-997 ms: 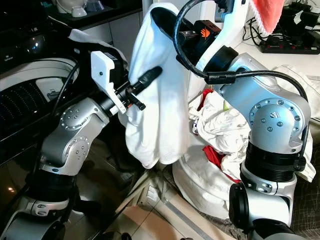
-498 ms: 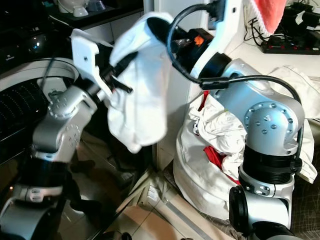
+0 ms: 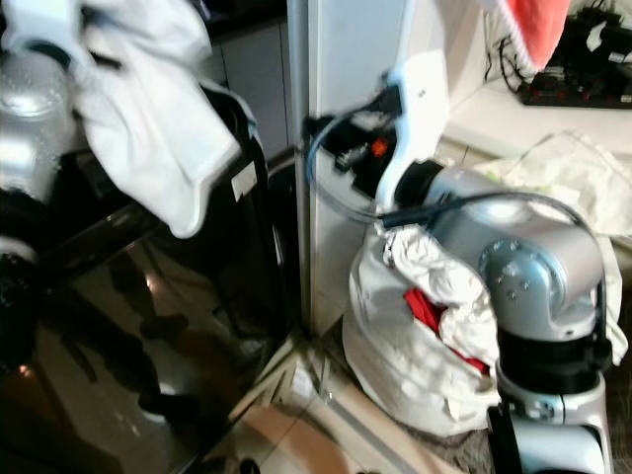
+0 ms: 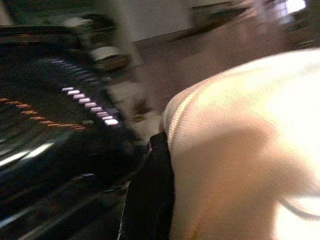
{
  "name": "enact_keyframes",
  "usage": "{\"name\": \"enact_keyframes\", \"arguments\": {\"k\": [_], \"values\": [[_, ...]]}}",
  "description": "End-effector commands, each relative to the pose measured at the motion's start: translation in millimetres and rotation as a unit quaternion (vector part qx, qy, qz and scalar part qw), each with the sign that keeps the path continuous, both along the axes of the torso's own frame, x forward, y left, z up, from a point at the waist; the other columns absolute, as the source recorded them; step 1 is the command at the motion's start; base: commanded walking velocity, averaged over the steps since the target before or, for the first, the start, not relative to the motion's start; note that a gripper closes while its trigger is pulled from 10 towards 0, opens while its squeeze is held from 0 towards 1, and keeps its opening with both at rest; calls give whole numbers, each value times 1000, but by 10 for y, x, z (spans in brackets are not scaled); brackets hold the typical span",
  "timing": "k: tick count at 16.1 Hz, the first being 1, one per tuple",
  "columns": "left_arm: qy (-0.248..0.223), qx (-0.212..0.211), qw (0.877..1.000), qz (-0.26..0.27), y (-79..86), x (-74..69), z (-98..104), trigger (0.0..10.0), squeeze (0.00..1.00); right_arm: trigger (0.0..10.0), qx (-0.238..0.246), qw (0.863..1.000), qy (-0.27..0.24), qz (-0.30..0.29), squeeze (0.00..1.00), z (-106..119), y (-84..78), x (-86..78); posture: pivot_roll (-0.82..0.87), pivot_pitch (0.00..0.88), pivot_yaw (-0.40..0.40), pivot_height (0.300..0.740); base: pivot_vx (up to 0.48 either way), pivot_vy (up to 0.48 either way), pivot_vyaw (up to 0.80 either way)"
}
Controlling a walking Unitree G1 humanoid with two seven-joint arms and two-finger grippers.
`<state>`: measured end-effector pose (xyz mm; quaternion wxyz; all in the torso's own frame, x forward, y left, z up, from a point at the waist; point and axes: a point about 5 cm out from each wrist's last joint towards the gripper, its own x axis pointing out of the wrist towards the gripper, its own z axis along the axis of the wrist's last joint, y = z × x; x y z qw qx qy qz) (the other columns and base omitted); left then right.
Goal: Clothes washing
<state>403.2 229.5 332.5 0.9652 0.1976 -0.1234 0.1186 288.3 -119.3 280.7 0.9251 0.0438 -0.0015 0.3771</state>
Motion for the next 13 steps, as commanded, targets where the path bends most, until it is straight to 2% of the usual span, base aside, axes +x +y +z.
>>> {"name": "enact_keyframes", "arguments": {"k": [1,3,6,8,10,11,13], "values": [[-4,10,1000,18,36,19,76,10000,1000,10000,-4,1000,-4,11,0,1,63,-51,20,0,56,740,0,0,0],[-7,26,999,40,82,43,134,10000,1000,10000,-3,1000,-5,17,0,-16,103,-70,17,0,58,740,0,0,0],[55,32,995,78,207,97,-27,10000,1000,10000,-10,1000,-3,23,0,-68,160,-97,8,0,64,740,0,0,0],[57,28,994,89,242,99,-50,10000,1000,10000,-12,1000,-3,16,0,-74,163,-98,0,0,67,740,0,0,0],[13,52,992,116,277,70,107,10000,1000,10000,-8,1000,-5,6,0,-57,143,-90,-8,0,70,740,0,0,0],[-49,79,985,144,272,24,332,10000,1000,10000,-3,1000,-10,0,0,-35,127,-81,-10,0,70,740,0,0,0],[-85,85,980,160,273,-11,449,10000,1000,10000,0,1000,-13,-4,0,-22,122,-72,-11,0,72,740,0,0,0]]}}
